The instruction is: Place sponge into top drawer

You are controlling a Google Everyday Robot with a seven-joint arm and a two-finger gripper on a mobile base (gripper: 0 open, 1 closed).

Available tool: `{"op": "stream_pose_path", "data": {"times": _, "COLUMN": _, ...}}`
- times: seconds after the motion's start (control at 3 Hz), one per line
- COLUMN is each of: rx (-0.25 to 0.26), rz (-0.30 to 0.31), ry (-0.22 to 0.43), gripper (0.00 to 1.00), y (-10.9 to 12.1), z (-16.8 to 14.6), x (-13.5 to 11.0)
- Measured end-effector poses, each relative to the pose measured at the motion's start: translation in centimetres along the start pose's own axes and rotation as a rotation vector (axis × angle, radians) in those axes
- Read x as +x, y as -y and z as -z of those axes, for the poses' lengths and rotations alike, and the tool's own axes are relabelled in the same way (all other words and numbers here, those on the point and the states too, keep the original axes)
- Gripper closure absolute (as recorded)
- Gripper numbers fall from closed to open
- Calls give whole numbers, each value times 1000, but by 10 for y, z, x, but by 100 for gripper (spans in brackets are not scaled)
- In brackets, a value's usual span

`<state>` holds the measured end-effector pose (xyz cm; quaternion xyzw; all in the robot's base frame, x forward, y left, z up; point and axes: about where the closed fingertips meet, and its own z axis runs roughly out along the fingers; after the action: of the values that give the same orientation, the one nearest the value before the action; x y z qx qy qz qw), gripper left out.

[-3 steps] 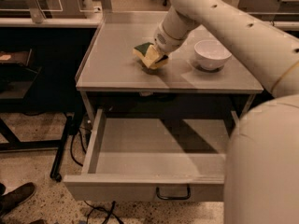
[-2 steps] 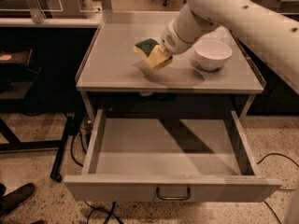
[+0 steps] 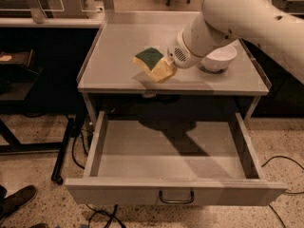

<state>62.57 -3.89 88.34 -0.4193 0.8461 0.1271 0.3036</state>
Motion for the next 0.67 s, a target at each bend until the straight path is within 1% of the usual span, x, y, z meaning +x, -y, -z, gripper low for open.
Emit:
{"op": "stream_pose_path", "data": {"times": 0.33, "rx": -15, "rz": 32, "ry": -21, "gripper": 100, "y": -18, "z": 11, "x": 12}}
{"op": "stream_pose_path", "data": {"times": 0.67, "rx": -49, "rz": 3, "ry": -100, "gripper": 100, "y": -59, "z": 25, "x": 50}}
